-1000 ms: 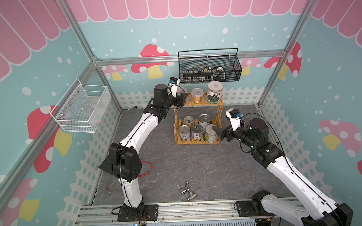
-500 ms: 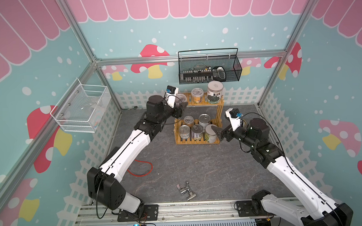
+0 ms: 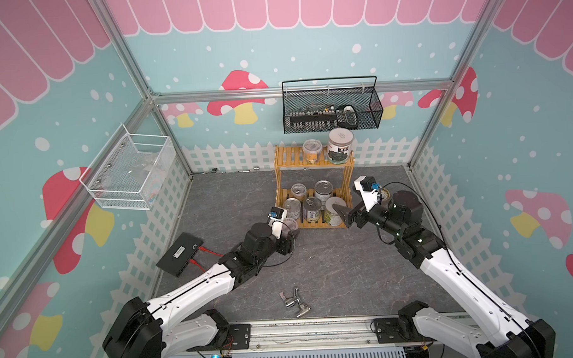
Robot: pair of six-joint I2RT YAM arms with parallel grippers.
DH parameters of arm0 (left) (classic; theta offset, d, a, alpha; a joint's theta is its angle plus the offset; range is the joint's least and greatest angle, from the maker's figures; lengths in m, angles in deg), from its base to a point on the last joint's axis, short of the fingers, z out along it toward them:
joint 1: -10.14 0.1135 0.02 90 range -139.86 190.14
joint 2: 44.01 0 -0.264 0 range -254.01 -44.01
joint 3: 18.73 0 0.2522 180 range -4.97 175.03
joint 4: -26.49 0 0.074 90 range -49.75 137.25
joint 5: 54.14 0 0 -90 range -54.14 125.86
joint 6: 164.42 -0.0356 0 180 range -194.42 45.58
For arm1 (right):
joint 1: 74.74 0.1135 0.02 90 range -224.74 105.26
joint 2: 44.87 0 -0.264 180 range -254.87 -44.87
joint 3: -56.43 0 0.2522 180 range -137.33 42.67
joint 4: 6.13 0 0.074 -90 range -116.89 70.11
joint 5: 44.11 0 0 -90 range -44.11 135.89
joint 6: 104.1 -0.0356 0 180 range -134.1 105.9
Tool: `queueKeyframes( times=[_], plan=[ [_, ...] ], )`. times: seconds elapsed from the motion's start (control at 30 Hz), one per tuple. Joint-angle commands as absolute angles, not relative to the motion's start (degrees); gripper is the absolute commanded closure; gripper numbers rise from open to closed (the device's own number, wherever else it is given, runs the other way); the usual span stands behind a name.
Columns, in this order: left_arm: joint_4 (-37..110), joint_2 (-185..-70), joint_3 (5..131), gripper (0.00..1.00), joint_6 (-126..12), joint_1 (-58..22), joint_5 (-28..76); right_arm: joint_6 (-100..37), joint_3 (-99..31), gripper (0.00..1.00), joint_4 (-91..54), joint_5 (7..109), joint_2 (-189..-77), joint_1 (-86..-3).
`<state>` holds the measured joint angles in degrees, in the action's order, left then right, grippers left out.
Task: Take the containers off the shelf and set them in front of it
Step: Place the container at the center of the board.
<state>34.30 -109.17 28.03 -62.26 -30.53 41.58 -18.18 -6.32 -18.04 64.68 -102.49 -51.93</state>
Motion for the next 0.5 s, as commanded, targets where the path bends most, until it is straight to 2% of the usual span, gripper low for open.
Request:
queueKeyframes(
  times=[0.0,0.47],
  plan=[
    [24.61,-109.91,23.88,0.4,-58.05,-31.47,47.81,-17.49,-4.74,0.01,-15.02,65.94,-102.61,-52.24],
    [4.55,-125.85,16.07,0.39,-57.53,-32.58,51.09,-16.57,-3.41,0.01,-14.84,64.72,-103.3,-52.24]
  ],
)
